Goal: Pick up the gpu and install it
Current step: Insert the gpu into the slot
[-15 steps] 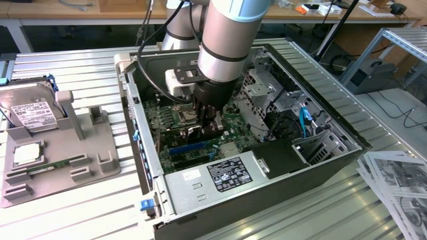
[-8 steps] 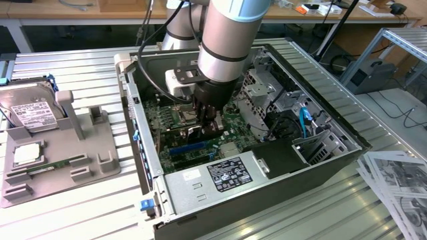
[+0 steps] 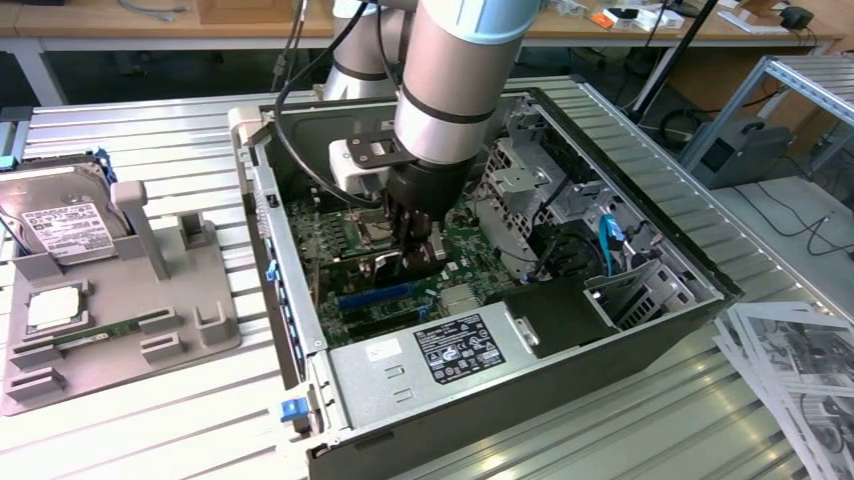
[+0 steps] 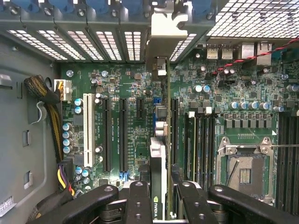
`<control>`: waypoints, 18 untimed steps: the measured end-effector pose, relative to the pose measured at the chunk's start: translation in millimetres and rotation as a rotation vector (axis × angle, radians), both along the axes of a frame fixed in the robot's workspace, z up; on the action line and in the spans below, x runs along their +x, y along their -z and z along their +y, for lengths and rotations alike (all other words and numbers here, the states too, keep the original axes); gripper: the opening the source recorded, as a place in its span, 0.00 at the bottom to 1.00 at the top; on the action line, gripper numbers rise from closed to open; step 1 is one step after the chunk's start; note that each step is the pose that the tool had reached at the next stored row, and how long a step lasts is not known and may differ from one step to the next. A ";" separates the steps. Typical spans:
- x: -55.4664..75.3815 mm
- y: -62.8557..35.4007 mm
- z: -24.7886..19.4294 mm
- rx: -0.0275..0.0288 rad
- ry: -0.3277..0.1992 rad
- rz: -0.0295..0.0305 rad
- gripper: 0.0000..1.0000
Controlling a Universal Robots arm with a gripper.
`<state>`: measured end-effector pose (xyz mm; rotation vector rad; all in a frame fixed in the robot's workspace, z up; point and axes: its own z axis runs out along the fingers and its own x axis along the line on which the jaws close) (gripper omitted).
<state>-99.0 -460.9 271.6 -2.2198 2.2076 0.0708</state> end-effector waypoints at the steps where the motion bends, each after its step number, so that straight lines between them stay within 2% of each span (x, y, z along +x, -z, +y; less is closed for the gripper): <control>1: -0.9 0.0 0.0 0.0000 0.000 0.0001 0.27; 18: -12.0 0.0 0.0 0.0000 0.000 0.0000 0.27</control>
